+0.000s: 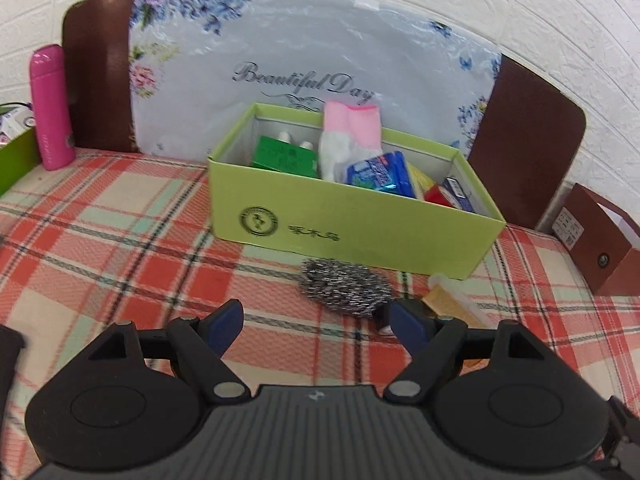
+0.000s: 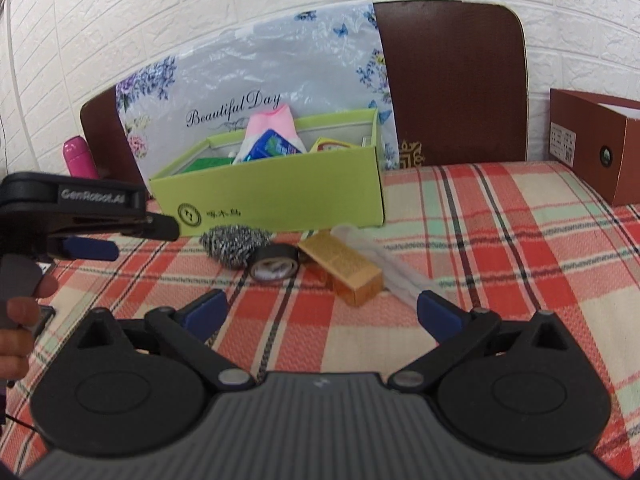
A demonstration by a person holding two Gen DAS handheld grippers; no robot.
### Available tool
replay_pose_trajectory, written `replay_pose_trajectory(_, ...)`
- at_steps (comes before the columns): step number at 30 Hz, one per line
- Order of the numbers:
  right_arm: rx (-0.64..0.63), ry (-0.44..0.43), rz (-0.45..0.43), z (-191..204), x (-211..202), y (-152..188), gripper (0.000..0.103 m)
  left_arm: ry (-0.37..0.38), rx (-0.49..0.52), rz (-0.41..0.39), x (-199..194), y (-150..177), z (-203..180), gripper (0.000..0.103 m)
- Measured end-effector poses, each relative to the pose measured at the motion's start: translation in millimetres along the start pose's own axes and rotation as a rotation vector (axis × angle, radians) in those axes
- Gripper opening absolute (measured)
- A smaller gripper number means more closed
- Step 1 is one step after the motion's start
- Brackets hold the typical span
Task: Organize objects
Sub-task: 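Withdraw both grippers from the storage box toward the steel wool and black tape, then grasp the steel wool with the left gripper while the right grasps the black tape roll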
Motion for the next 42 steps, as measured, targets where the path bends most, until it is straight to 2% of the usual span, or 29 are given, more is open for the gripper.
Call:
replay_pose_trajectory(3, -0.002, -0.015, -0.003, 0, -3, 4, 0.103, 0.034, -0.016, 0.002, 19, -1, -8, 0.083)
replay_pose_trajectory(9, -0.042, -0.024, -0.036, 3, -11, 4, 0.103, 0.001, 0.022, 0.040, 64, -7, -13, 0.083)
replay_pose_trajectory(11, -0.036, -0.026, -0.034, 3, -11, 6, 0.103, 0.014, 0.040, 0.056, 74, -5, -12, 0.083)
replay_pose_trajectory(12, -0.031, -0.021, -0.035, 3, -10, 6, 0.103, 0.039, 0.046, 0.063, 77, -3, -11, 0.067)
replay_pose_trajectory(13, -0.025, -0.012, -0.039, 3, -9, 6, 0.103, 0.067, 0.038, 0.081, 78, 1, -9, 0.046)
replay_pose_trajectory(15, -0.024, -0.008, -0.037, 4, -7, 7, 0.097, 0.102, -0.016, 0.099, 72, 3, -2, 0.045)
replay_pose_trajectory(16, -0.025, -0.015, -0.033, 6, -5, 7, 0.095, 0.120, -0.025, 0.104, 65, 5, 1, 0.041)
replay_pose_trajectory(19, -0.043, -0.031, -0.015, 15, 4, 11, 0.084, 0.130, -0.003, 0.104, 41, 14, 8, 0.038)
replay_pose_trajectory(21, -0.060, -0.047, -0.001, 22, 13, 13, 0.075, 0.119, -0.001, 0.112, 27, 27, 18, 0.038)
replay_pose_trajectory(26, -0.121, -0.064, 0.006, 38, 36, 11, 0.066, 0.083, -0.032, 0.125, 0, 54, 42, 0.038)
replay_pose_trajectory(30, -0.131, -0.059, 0.010, 44, 61, 3, 0.056, 0.049, -0.074, 0.088, -7, 44, 51, 0.058)
replay_pose_trajectory(34, -0.159, -0.053, 0.023, 51, 87, 6, 0.052, 0.056, -0.094, 0.066, -9, 35, 49, 0.067)
replay_pose_trajectory(35, -0.158, -0.058, 0.035, 50, 92, 9, 0.040, 0.057, -0.101, 0.068, -9, 35, 48, 0.068)
replay_pose_trajectory(36, -0.149, -0.072, 0.060, 49, 96, 12, 0.018, 0.054, -0.111, 0.071, -9, 36, 47, 0.069)
replay_pose_trajectory(37, -0.122, -0.088, 0.085, 47, 96, 15, 0.018, 0.055, -0.118, 0.074, -8, 37, 46, 0.069)
replay_pose_trajectory(39, -0.073, -0.095, 0.078, 40, 86, 15, 0.018, 0.058, -0.130, 0.084, -4, 38, 44, 0.069)
replay_pose_trajectory(42, -0.074, -0.089, 0.058, 26, 59, 14, 0.018, 0.030, -0.130, 0.103, 7, 39, 35, 0.072)
Point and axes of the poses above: each gripper's, at about its wrist camera, not at the fingertips, and x roughly the way its jaws point, z to its left, y to its underside, the point moved 9 cm from there along x, roughly the way its jaws point, and after that the axes turned 11 degrees about -z, right-handed, at the moved point
